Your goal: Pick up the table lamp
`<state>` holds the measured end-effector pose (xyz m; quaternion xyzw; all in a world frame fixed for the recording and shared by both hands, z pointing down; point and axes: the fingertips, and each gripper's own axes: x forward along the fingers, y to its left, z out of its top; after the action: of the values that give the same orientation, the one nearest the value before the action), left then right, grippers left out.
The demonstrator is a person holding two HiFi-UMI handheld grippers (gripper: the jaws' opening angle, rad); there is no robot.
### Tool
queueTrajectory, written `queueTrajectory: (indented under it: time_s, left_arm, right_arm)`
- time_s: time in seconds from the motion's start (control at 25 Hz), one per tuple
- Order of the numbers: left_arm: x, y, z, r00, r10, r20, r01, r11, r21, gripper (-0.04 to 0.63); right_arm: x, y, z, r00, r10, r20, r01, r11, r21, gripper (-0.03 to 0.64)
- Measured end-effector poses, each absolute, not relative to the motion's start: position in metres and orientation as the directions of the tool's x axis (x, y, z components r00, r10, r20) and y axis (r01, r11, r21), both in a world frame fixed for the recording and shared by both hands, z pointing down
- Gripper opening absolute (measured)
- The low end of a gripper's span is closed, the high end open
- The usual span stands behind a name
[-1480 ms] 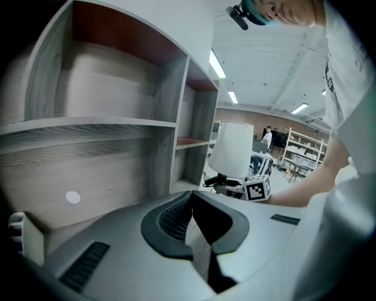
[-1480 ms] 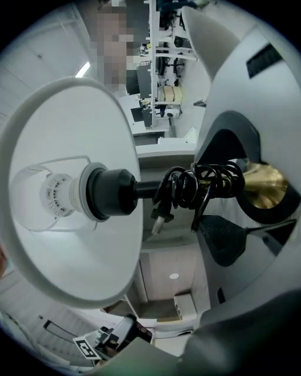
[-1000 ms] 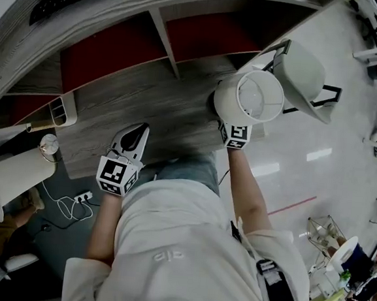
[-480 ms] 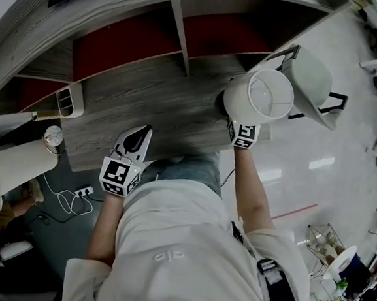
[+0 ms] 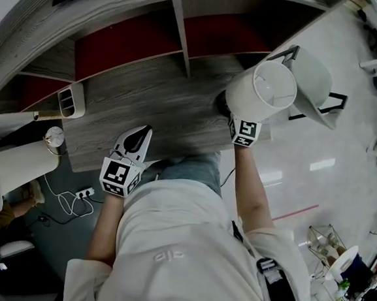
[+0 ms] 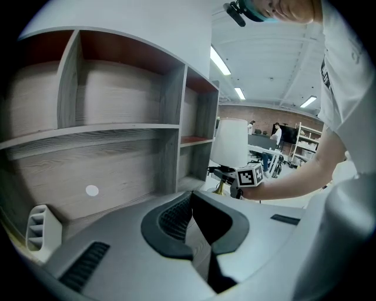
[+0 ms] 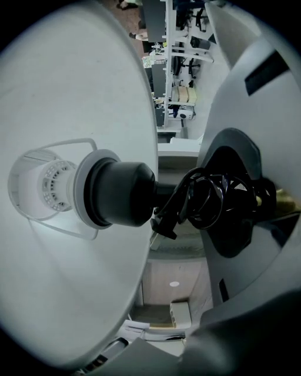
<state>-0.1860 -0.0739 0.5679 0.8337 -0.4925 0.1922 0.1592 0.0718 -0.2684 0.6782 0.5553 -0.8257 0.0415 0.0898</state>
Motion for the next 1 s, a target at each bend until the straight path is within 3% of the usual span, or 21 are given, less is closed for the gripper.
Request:
queueTrajectory:
  time_s: [1.0]
  left_arm:
    - [-0.157, -0.106, 0.534, 0.487, -0.789, 0.375, -0.865, -0.494, 0.086, 0.017]
  right_arm:
    - [0.094, -0.267, 0.589, -0.33, -0.93, 0.159, -0.934, 0.346, 0.091, 0.149]
